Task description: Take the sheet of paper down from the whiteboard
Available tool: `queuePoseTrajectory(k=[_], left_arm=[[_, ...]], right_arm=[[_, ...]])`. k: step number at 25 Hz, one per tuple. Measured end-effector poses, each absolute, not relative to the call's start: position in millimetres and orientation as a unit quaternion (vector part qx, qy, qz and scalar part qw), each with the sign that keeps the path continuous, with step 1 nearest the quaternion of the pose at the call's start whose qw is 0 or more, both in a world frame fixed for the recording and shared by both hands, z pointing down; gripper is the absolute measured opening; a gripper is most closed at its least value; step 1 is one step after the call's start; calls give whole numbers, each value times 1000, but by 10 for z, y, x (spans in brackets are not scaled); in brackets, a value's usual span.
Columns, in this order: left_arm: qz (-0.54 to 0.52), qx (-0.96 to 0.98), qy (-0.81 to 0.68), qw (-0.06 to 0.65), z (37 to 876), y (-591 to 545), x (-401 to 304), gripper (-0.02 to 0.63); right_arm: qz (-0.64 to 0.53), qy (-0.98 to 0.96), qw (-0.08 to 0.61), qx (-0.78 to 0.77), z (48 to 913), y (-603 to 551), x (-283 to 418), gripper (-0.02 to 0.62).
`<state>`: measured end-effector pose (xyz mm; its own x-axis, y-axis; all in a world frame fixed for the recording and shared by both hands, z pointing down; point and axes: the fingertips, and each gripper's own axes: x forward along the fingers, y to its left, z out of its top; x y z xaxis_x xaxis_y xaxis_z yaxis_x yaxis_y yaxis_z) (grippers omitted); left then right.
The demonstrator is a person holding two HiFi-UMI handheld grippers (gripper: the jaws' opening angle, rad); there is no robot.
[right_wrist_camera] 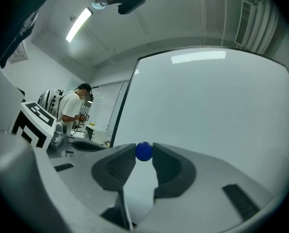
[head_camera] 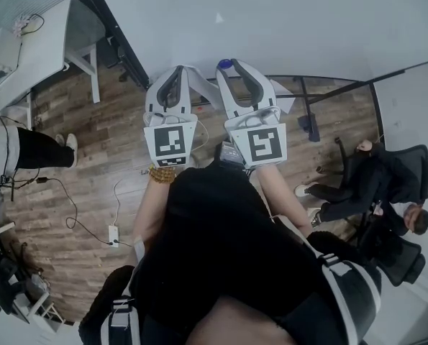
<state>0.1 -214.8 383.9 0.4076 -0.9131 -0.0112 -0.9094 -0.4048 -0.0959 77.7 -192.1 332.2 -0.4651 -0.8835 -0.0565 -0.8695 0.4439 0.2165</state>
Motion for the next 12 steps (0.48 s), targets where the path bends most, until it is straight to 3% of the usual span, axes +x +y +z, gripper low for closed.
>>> queuePoseTrajectory(k=[12], left_arm=[[-17, -845, 531, 55, 3703, -2216, 97, 9]], right_arm=[[-97, -836, 40, 539, 3335, -1952, 998, 104]])
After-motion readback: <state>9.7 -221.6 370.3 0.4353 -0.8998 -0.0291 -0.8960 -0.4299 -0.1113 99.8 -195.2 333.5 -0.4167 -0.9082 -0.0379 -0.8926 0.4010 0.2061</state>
